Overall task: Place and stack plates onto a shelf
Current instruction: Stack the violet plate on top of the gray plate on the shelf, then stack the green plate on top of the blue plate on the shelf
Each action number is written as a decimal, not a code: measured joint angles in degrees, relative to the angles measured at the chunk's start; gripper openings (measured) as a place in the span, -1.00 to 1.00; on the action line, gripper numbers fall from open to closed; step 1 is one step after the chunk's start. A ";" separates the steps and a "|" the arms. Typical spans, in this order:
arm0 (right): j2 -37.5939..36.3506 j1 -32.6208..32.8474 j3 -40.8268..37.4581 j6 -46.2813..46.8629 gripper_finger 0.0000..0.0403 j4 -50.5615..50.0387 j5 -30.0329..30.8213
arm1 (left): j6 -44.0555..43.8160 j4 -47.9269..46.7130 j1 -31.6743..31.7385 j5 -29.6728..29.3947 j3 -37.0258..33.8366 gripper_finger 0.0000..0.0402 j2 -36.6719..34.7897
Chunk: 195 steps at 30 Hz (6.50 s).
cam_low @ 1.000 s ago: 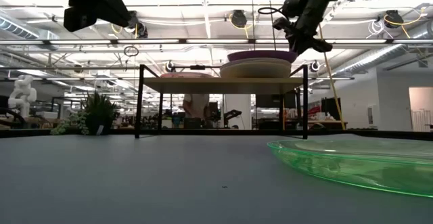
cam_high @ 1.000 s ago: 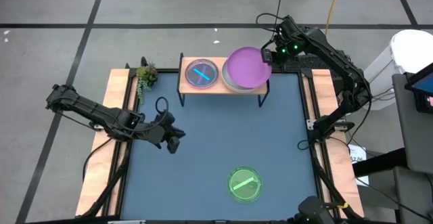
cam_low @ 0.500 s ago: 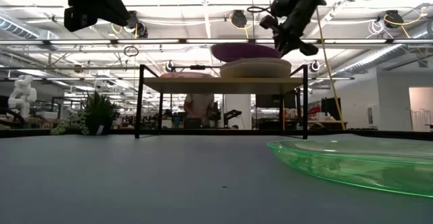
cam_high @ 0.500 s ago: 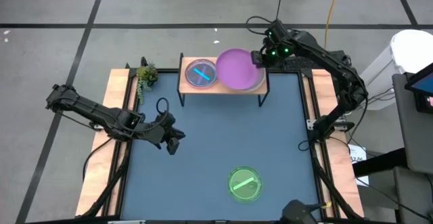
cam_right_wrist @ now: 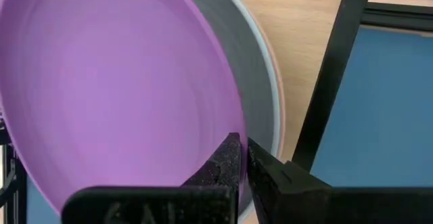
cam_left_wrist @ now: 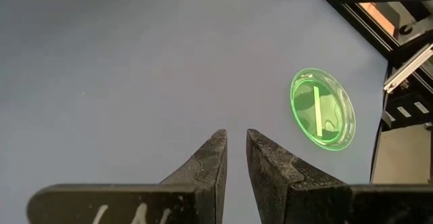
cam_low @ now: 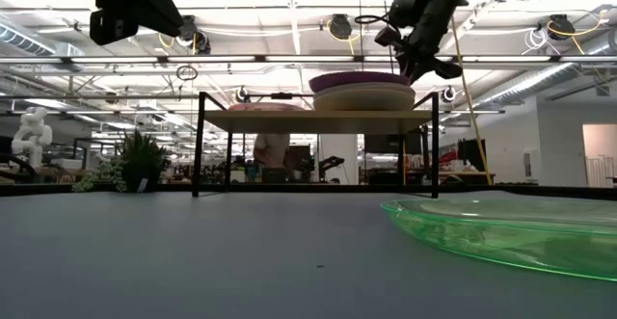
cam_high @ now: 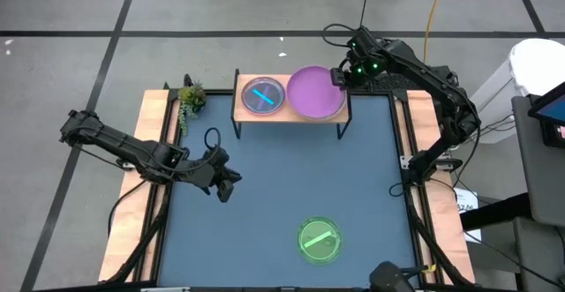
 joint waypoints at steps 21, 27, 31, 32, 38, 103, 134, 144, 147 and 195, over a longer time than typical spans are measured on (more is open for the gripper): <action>-1.67 0.02 0.00 2.41 -0.50 -1.36 4.30 | 1.63 0.02 0.02 3.13 0.00 -0.69 0.00; -6.74 0.63 0.00 3.39 -0.44 -1.36 4.69 | 1.67 0.02 0.02 3.10 0.00 -0.69 0.00; -11.45 3.84 0.00 2.98 -0.44 -1.80 4.68 | 1.91 0.02 0.02 3.10 0.00 -0.69 0.00; -12.72 4.95 0.00 3.01 -0.44 -2.08 4.68 | 2.14 0.02 0.02 3.10 0.00 -0.69 0.00; -19.81 13.02 0.00 6.20 -0.44 -4.94 5.74 | 2.71 0.02 0.02 3.06 0.00 -0.69 0.00; -47.92 40.32 -34.57 -1.84 -0.45 14.84 -9.38 | -38.25 24.80 -3.11 5.90 19.60 0.14 44.44; -50.27 42.95 -38.49 1.88 -0.45 23.60 -8.99 | -38.73 38.62 -5.68 8.02 19.63 0.14 57.36; -50.25 42.95 -38.49 1.85 -0.45 23.64 -8.92 | -38.84 41.55 -5.64 8.02 19.63 0.14 57.93; -50.25 42.95 -38.49 1.79 -0.45 24.18 -8.90 | -39.33 41.88 -5.64 8.02 19.63 0.14 57.94; -50.23 42.92 -38.49 1.90 -0.45 24.43 -7.13 | -44.16 43.42 -4.39 5.86 19.74 -0.22 60.76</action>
